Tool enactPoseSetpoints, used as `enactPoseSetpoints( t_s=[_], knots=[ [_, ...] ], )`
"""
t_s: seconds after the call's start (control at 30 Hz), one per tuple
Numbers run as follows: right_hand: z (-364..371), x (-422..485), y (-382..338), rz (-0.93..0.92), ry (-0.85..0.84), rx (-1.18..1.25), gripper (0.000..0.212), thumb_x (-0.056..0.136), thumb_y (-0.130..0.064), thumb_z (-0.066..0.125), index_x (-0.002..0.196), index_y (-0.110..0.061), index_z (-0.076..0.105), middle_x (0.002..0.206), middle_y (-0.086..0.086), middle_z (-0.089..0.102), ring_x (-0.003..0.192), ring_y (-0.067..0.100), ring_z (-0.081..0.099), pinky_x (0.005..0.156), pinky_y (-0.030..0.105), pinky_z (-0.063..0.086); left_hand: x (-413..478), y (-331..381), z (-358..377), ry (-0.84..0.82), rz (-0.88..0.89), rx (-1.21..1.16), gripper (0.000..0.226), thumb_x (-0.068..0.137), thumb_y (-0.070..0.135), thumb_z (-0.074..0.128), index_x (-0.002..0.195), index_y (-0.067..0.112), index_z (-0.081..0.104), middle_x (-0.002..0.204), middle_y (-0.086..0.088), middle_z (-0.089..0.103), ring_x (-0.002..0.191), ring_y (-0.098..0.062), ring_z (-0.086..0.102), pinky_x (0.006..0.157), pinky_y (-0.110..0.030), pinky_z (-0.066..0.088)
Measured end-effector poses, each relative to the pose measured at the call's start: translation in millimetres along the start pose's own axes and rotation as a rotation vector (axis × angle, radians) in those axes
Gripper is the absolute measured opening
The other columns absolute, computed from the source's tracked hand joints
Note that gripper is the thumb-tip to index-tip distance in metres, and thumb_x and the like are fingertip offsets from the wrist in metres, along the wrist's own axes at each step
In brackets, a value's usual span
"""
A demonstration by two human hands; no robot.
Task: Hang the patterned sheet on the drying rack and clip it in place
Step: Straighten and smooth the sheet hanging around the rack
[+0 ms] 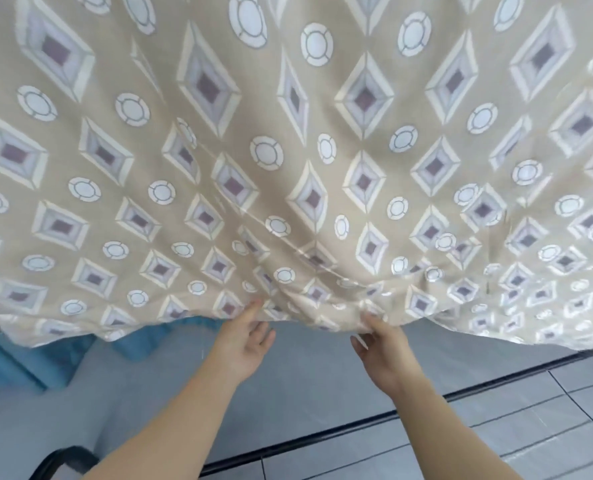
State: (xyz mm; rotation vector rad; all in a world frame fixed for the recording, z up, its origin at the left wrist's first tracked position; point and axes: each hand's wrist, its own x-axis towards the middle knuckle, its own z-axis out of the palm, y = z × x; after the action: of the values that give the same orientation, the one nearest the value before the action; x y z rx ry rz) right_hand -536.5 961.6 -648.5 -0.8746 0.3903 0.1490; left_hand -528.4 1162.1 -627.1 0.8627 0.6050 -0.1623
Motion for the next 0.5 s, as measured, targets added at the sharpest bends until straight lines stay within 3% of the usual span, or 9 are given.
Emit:
enactPoseSetpoints(
  t_s=[0.07, 0.13, 0.2, 0.27, 0.33, 0.4, 0.5],
  knots=[
    [-4, -3, -23, -0.037, -0.017, 0.12, 0.024, 0.081, -0.019, 0.062, 0.105, -0.021, 0.061, 0.095, -0.004, 0.066, 0.091, 0.014, 0.06, 0.077, 0.026, 0.044, -2, -10, 9, -0.048, -0.024, 0.047, 0.007, 0.089, 0.009, 0.058, 0.087, 0.015, 0.06, 0.101, 0.002, 0.057, 0.109, -0.015, 0.047, 0.094, -0.03, 0.039],
    [-11, -7, -46, -0.093, -0.006, 0.295, 0.045, 0.061, -0.026, 0.074, 0.104, -0.019, 0.064, 0.101, -0.001, 0.067, 0.096, 0.019, 0.062, 0.072, 0.026, 0.05, 1, -15, 14, -0.032, 0.028, 0.075, 0.008, 0.088, 0.003, 0.058, 0.085, 0.01, 0.059, 0.107, -0.002, 0.061, 0.104, -0.017, 0.052, 0.092, -0.028, 0.04],
    [-21, -12, -65, -0.12, 0.05, 0.352, 0.026, 0.068, -0.023, 0.073, 0.093, -0.02, 0.065, 0.094, -0.003, 0.066, 0.091, 0.015, 0.063, 0.067, 0.023, 0.051, 3, -14, 15, 0.048, 0.107, 0.069, 0.01, 0.086, 0.001, 0.061, 0.09, 0.008, 0.056, 0.115, -0.009, 0.061, 0.095, -0.018, 0.058, 0.087, -0.027, 0.042],
    [-31, -14, -73, -0.085, 0.158, 0.252, 0.004, 0.087, -0.017, 0.061, 0.087, -0.02, 0.063, 0.084, -0.006, 0.061, 0.081, 0.01, 0.059, 0.071, 0.021, 0.045, 6, -11, 10, 0.11, 0.165, 0.056, 0.014, 0.084, 0.001, 0.064, 0.091, 0.008, 0.053, 0.116, -0.013, 0.061, 0.088, -0.015, 0.06, 0.085, -0.027, 0.044],
    [-44, -10, -66, -0.04, 0.243, 0.092, 0.003, 0.09, -0.013, 0.059, 0.093, -0.015, 0.059, 0.083, -0.003, 0.06, 0.077, 0.009, 0.058, 0.07, 0.022, 0.044, 6, -11, 2, 0.134, 0.17, 0.075, 0.014, 0.084, 0.001, 0.065, 0.087, 0.007, 0.053, 0.114, -0.013, 0.061, 0.087, -0.014, 0.06, 0.085, -0.026, 0.044],
    [-49, -10, -56, -0.052, 0.303, -0.021, 0.016, 0.087, -0.01, 0.063, 0.098, -0.012, 0.052, 0.085, 0.002, 0.06, 0.075, 0.013, 0.058, 0.073, 0.027, 0.047, 5, -11, -4, 0.152, 0.16, 0.101, 0.012, 0.085, 0.003, 0.065, 0.086, 0.006, 0.053, 0.11, -0.013, 0.061, 0.089, -0.015, 0.06, 0.087, -0.027, 0.045],
    [-49, -12, -43, -0.082, 0.344, -0.093, 0.015, 0.086, -0.008, 0.064, 0.089, -0.013, 0.051, 0.084, 0.003, 0.06, 0.074, 0.014, 0.057, 0.085, 0.033, 0.045, 7, -8, -11, 0.174, 0.167, 0.144, 0.01, 0.085, 0.005, 0.064, 0.084, 0.006, 0.054, 0.099, -0.009, 0.063, 0.08, -0.011, 0.06, 0.089, -0.028, 0.046]
  ],
)
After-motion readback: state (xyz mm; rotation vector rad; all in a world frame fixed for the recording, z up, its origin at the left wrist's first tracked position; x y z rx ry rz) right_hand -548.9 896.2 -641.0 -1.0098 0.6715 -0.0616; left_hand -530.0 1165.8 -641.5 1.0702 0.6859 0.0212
